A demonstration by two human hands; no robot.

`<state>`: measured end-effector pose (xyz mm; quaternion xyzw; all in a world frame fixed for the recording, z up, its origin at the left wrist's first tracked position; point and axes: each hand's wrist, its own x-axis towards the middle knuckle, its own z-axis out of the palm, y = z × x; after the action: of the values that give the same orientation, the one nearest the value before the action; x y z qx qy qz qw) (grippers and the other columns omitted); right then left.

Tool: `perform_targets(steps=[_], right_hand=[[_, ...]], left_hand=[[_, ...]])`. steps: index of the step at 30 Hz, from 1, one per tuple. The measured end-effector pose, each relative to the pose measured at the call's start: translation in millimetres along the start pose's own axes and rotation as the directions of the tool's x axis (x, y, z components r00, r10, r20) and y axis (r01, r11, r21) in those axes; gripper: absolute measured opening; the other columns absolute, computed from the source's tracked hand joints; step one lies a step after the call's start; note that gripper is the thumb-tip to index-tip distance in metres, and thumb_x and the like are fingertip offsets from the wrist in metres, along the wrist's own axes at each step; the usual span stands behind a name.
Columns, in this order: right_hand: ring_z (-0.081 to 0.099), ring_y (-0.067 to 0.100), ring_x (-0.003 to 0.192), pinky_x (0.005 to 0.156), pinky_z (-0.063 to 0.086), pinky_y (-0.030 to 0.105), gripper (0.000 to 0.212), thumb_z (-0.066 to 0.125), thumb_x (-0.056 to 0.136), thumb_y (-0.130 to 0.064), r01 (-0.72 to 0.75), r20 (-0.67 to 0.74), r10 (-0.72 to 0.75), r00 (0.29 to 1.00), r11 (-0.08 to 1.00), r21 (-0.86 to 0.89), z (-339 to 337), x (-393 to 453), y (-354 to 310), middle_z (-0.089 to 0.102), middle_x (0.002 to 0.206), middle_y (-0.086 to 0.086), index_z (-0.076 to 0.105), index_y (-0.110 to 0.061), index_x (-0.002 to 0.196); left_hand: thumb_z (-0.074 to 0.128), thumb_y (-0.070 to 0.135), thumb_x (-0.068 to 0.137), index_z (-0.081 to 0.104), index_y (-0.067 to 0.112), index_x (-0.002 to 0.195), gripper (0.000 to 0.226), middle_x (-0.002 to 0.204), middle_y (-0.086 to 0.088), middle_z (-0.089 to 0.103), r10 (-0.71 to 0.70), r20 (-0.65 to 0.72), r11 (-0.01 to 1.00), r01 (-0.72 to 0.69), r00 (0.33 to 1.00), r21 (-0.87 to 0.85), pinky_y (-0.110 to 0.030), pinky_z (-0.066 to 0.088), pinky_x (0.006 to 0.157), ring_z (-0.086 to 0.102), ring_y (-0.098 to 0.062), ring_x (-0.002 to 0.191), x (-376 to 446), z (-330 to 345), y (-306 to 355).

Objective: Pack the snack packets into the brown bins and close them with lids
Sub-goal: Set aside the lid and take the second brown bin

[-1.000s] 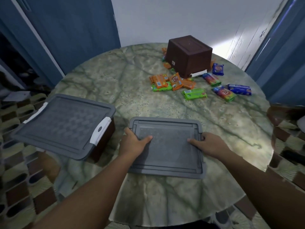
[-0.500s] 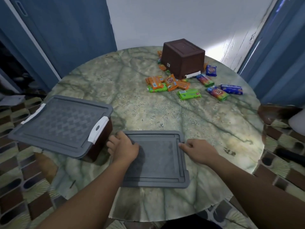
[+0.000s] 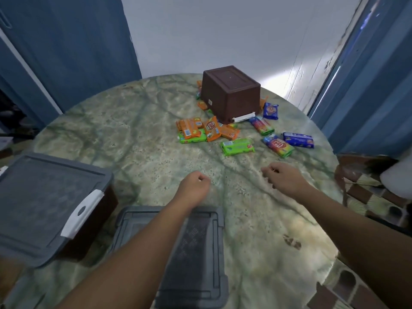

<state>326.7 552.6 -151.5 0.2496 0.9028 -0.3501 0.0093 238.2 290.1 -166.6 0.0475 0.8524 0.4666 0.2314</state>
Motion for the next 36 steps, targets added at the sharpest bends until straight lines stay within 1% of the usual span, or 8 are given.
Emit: perform_targets(steps=[4, 7, 14, 19, 24, 28, 32, 36], right_hand=[[0.061, 0.018, 0.071, 0.062, 0.046, 0.031, 0.032, 0.053, 0.105, -0.037, 0.016, 0.011, -0.018, 1.000, 0.995, 0.103, -36, 68, 16, 0.068, 0.082, 0.005, 0.071, -0.015, 0.090], [0.062, 0.020, 0.076, 0.066, 0.046, 0.035, 0.029, 0.055, 0.102, -0.039, 0.040, -0.009, -0.039, 0.999, 0.987, 0.158, -58, 127, 40, 0.069, 0.083, 0.003, 0.071, -0.016, 0.091], [0.061, 0.015, 0.066, 0.058, 0.047, 0.024, 0.025, 0.057, 0.103, -0.029, 0.048, 0.124, -0.091, 0.988, 0.948, 0.314, -117, 219, 72, 0.068, 0.080, 0.007, 0.070, -0.007, 0.096], [0.065, 0.020, 0.079, 0.074, 0.053, 0.034, 0.025, 0.055, 0.103, -0.034, 0.061, 0.178, -0.131, 0.975, 0.935, 0.350, -143, 267, 72, 0.069, 0.090, 0.006, 0.070, -0.016, 0.097], [0.065, 0.020, 0.079, 0.075, 0.050, 0.036, 0.023, 0.052, 0.104, -0.035, 0.081, 0.184, -0.155, 0.971, 0.930, 0.358, -153, 293, 58, 0.069, 0.094, 0.006, 0.067, -0.019, 0.100], [0.066, 0.020, 0.078, 0.075, 0.050, 0.038, 0.029, 0.052, 0.104, -0.039, 0.109, 0.174, -0.180, 0.968, 0.929, 0.354, -154, 315, 42, 0.070, 0.093, 0.007, 0.066, -0.013, 0.099], [0.064, 0.021, 0.075, 0.077, 0.051, 0.040, 0.028, 0.053, 0.104, -0.037, 0.136, 0.164, -0.215, 0.963, 0.909, 0.395, -151, 346, 29, 0.068, 0.087, 0.010, 0.066, -0.014, 0.095], [0.060, 0.020, 0.071, 0.069, 0.048, 0.034, 0.028, 0.053, 0.105, -0.033, 0.170, 0.196, -0.277, 0.941, 0.884, 0.436, -148, 382, 17, 0.066, 0.082, 0.005, 0.065, -0.009, 0.099]], left_hand=[[0.055, 0.024, 0.095, 0.061, 0.014, 0.083, 0.017, 0.085, -0.006, 0.066, -0.089, -0.065, 0.976, 0.074, 0.994, -0.205, -0.033, 0.044, 0.067, 0.055, -0.021, 0.072, 40, 50, 46], [0.055, 0.028, 0.097, 0.061, 0.013, 0.083, 0.021, 0.077, -0.006, 0.059, -0.188, -0.095, 0.938, 0.150, 0.978, -0.312, -0.031, 0.039, 0.062, 0.050, -0.020, 0.063, 73, 103, 86], [0.049, 0.042, 0.102, 0.057, 0.014, 0.089, 0.032, 0.072, -0.005, 0.054, -0.425, -0.167, 0.733, 0.230, 0.889, -0.639, -0.020, 0.031, 0.046, 0.045, -0.016, 0.052, 136, 195, 182], [0.047, 0.062, 0.098, 0.060, 0.014, 0.103, 0.050, 0.079, -0.004, 0.059, -0.443, -0.256, 0.710, 0.163, 0.859, -0.685, -0.030, 0.035, 0.055, 0.055, -0.022, 0.064, 184, 195, 231], [0.050, 0.081, 0.080, 0.037, 0.015, 0.146, 0.094, 0.133, -0.012, 0.060, -0.500, -0.243, 0.646, 0.171, 0.831, -0.744, -0.042, 0.055, 0.086, 0.067, -0.031, 0.110, 227, 177, 257], [0.058, 0.079, 0.081, 0.042, 0.017, 0.144, 0.090, 0.128, -0.009, 0.056, -0.551, -0.190, 0.564, 0.195, 0.813, -0.803, -0.034, 0.053, 0.063, 0.066, -0.027, 0.093, 261, 158, 284], [0.070, 0.081, 0.068, 0.047, 0.021, 0.142, 0.097, 0.141, -0.005, 0.046, -0.650, -0.083, 0.376, 0.225, 0.755, -0.899, -0.048, 0.054, 0.075, 0.056, -0.040, 0.115, 295, 145, 299], [0.068, 0.078, 0.073, 0.049, 0.021, 0.140, 0.090, 0.136, -0.008, 0.052, -0.698, -0.048, 0.335, 0.267, 0.714, -0.904, -0.062, 0.052, 0.075, 0.056, -0.043, 0.115, 334, 142, 300]])
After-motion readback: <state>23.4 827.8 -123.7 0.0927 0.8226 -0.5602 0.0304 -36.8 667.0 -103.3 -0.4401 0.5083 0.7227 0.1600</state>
